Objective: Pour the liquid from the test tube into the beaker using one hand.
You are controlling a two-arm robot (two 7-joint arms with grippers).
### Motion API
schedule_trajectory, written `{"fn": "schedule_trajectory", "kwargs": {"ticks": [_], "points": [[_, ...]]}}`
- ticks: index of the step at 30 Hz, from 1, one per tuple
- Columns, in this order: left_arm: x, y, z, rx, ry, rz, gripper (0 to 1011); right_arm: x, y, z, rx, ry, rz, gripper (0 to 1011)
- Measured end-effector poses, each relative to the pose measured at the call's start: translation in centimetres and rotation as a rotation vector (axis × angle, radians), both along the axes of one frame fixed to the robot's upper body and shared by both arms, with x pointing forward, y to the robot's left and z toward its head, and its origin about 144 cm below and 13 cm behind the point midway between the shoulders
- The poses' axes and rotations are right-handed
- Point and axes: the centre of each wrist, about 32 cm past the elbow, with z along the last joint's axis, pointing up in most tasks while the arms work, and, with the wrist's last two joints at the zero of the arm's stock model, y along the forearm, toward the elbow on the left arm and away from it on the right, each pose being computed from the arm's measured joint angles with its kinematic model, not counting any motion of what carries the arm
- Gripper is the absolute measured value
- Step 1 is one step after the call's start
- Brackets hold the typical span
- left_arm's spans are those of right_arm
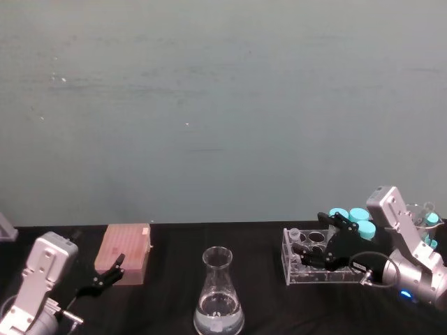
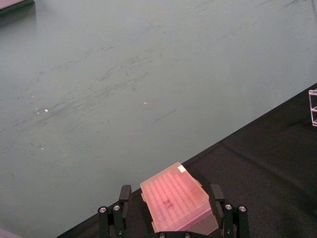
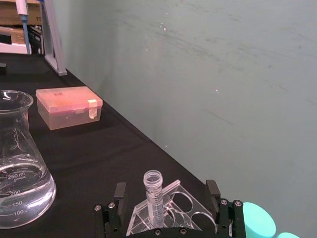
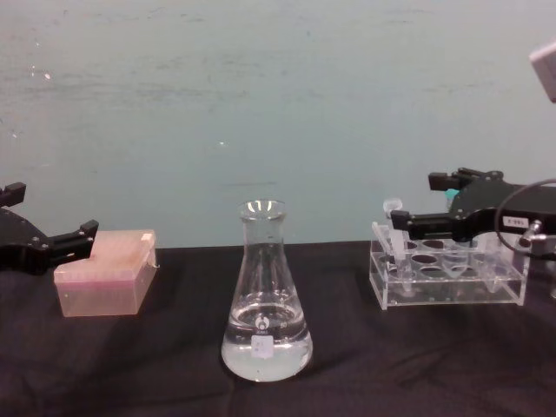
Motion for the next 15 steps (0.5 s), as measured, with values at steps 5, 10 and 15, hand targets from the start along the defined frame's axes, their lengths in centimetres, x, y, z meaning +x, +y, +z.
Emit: {"fn": "schedule_trajectory", "kwargs": {"ticks": [5, 10, 15], "points": [[0.00, 0.00, 0.00, 0.000, 0.000, 0.000, 1000, 0.47, 0.31, -0.33, -0.006, 0.013, 0.011, 1000], [0.00, 0.00, 0.00, 0.000, 0.000, 0.000, 1000, 0.82, 0.47, -0.53, -0.009, 0.023, 0.015, 1000], [0.00, 0.00, 0.00, 0.000, 0.000, 0.000, 1000, 0.99, 0.64, -0.79, -0.016, 0.033, 0.017, 1000]]}}
